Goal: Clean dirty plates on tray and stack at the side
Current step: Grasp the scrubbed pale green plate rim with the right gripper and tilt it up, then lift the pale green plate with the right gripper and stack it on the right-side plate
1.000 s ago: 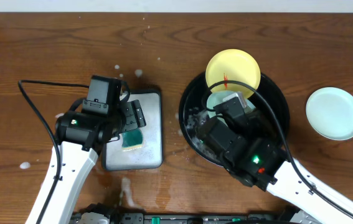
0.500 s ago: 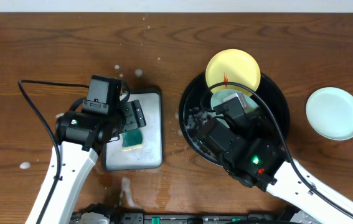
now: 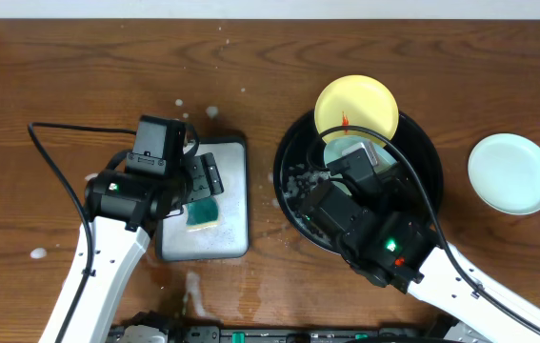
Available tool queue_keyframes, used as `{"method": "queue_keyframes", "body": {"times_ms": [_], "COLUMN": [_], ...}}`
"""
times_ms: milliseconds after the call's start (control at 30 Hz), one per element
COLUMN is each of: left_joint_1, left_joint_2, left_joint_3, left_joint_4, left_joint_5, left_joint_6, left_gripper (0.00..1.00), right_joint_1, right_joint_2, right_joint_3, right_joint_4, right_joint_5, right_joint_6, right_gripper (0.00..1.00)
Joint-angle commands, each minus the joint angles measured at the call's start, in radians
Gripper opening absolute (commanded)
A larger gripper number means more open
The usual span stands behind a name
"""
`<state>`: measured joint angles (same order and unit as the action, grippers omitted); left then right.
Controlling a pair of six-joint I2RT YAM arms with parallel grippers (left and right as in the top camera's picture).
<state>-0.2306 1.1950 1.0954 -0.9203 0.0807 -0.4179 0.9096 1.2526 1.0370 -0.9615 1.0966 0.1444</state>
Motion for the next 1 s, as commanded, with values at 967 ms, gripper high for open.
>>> {"method": "queue_keyframes", "body": {"times_ms": [967], "left_joint_1": [0.003], "left_joint_2": [0.0], "left_joint_3": [0.009], "left_joint_4": [-0.005], "left_joint_5": [0.006], "left_joint_6": [0.006], "left_gripper": [0.84], "right_joint_1": [0.008], "right_joint_2": [-0.011], "right_joint_3": [0.005], "right_joint_4": [0.0], "right_joint_5": [0.04], "right_joint_6": [0.022], "right_gripper": [0.01]}}
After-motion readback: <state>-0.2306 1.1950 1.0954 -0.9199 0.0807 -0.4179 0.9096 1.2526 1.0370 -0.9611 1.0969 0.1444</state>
